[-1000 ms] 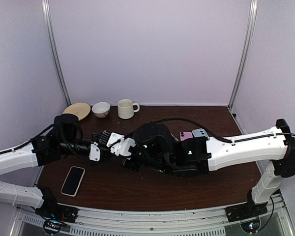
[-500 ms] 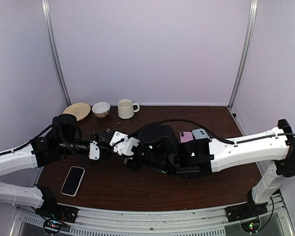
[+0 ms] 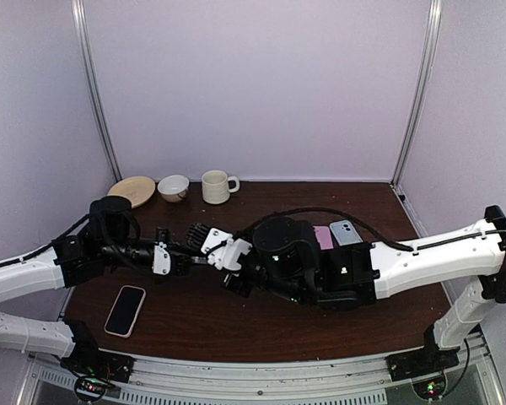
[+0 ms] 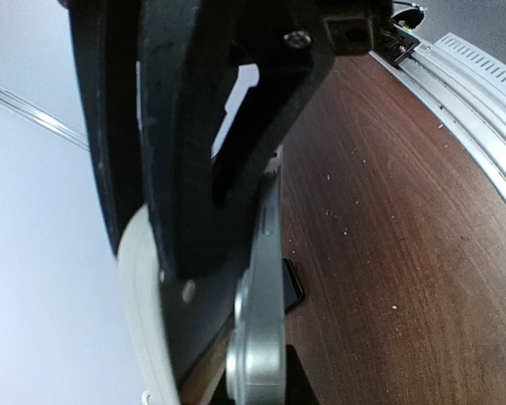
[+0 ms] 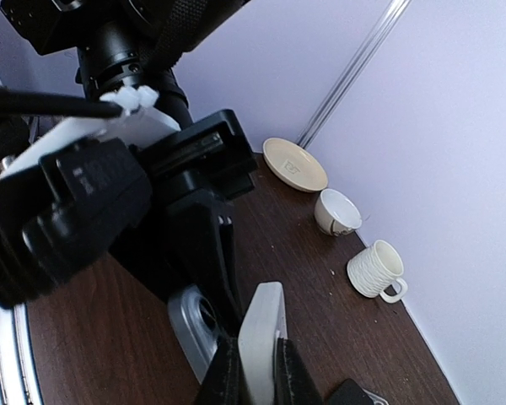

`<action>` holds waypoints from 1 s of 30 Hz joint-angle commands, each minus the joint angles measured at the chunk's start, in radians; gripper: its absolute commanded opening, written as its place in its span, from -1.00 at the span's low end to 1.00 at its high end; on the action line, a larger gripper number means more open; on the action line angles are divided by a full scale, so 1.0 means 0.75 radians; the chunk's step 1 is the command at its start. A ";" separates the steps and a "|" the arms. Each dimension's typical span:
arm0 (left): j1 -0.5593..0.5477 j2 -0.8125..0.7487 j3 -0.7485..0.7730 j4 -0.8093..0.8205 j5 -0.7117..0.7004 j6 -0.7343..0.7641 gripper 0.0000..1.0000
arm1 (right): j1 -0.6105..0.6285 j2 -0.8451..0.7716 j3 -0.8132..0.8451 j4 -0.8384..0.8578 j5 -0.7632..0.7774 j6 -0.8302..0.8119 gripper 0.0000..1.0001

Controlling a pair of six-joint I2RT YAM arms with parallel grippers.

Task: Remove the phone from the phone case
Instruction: Remove the phone case from the phone, then place the phone case at the center of the board.

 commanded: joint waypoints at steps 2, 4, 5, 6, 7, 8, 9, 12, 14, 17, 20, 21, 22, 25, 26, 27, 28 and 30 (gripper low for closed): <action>0.081 -0.072 0.031 0.327 -0.097 -0.048 -1.00 | -0.034 -0.146 -0.159 -0.254 0.187 0.072 -1.00; 0.084 -0.075 0.030 0.324 -0.097 -0.047 -1.00 | -0.052 -0.204 -0.207 -0.284 0.219 0.083 -1.00; 0.085 -0.075 0.030 0.324 -0.098 -0.044 -1.00 | -0.062 -0.252 -0.239 -0.300 0.233 0.092 -1.00; 0.085 -0.077 0.030 0.319 -0.098 -0.040 -1.00 | -0.075 -0.290 -0.273 -0.322 0.250 0.096 -1.00; 0.087 -0.076 0.030 0.318 -0.097 -0.037 -1.00 | -0.091 -0.336 -0.318 -0.346 0.287 0.102 -1.00; 0.087 -0.077 0.030 0.318 -0.095 -0.035 -1.00 | -0.115 -0.381 -0.351 -0.372 0.331 0.114 -1.00; 0.087 -0.076 0.029 0.316 -0.092 -0.033 -1.00 | -0.141 -0.435 -0.384 -0.392 0.361 0.131 -1.00; 0.087 -0.075 0.033 0.309 -0.081 -0.033 -1.00 | -0.239 -0.584 -0.455 -0.440 0.387 0.184 -1.00; 0.088 -0.072 0.037 0.307 -0.081 -0.032 -1.00 | -0.301 -0.648 -0.474 -0.469 0.397 0.226 -1.00; 0.089 -0.068 0.041 0.297 -0.081 -0.031 -1.00 | -0.397 -0.701 -0.486 -0.506 0.361 0.306 -1.00; 0.089 -0.068 0.046 0.292 -0.086 -0.036 -1.00 | -0.490 -0.705 -0.486 -0.517 0.264 0.411 -1.00; 0.089 -0.067 0.048 0.289 -0.091 -0.037 -1.00 | -0.518 -0.699 -0.483 -0.512 0.226 0.442 -1.00; 0.089 -0.065 0.050 0.286 -0.099 -0.037 -1.00 | -0.541 -0.685 -0.479 -0.503 0.188 0.489 -1.00; 0.089 -0.059 0.063 0.267 -0.132 -0.035 -1.00 | -0.601 -0.620 -0.441 -0.470 0.122 0.591 -1.00; 0.089 -0.057 0.069 0.260 -0.150 -0.035 -1.00 | -0.616 -0.592 -0.420 -0.454 0.088 0.621 -1.00; 0.090 -0.055 0.076 0.254 -0.168 -0.034 -1.00 | -0.628 -0.555 -0.397 -0.435 0.049 0.647 -1.00; 0.090 -0.054 0.078 0.252 -0.189 -0.031 -1.00 | -0.638 -0.515 -0.373 -0.415 0.012 0.676 -1.00; 0.089 -0.057 0.079 0.257 -0.230 -0.024 -1.00 | -0.651 -0.420 -0.312 -0.382 -0.048 0.739 -1.00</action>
